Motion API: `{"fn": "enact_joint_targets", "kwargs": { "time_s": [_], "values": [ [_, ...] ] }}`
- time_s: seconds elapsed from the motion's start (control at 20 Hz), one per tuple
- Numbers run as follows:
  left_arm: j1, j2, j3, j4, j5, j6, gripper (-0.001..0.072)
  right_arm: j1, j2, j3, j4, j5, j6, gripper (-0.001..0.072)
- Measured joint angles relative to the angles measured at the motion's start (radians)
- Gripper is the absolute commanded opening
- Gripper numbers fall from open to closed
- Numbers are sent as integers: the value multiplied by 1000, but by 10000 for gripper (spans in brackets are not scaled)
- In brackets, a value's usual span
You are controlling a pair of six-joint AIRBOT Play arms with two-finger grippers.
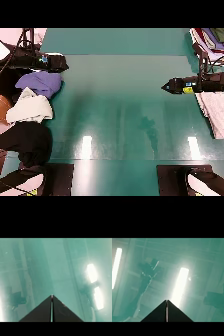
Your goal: Fold the shirts.
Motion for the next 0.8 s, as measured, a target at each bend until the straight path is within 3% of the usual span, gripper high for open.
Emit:
{"fn": "enact_joint_targets", "kwargs": {
  "time_s": [0.15,0.2,0.25,0.3,0.55,0.8],
  "values": [
    [0,0,0,-8,3,0,33,0,0,0,0,0,0,19],
    [0,0,0,-8,11,2,312,0,0,0,0,0,0,19],
    [0,0,0,2,24,2,664,0,0,0,0,-1,0,19],
    [0,-1,0,27,45,5,706,0,0,0,0,-1,0,19],
    [57,-42,1,225,198,-20,707,0,0,0,0,-1,0,19],
    [206,-223,64,306,282,-45,707,0,0,0,0,-1,0,20]
  ]
}}
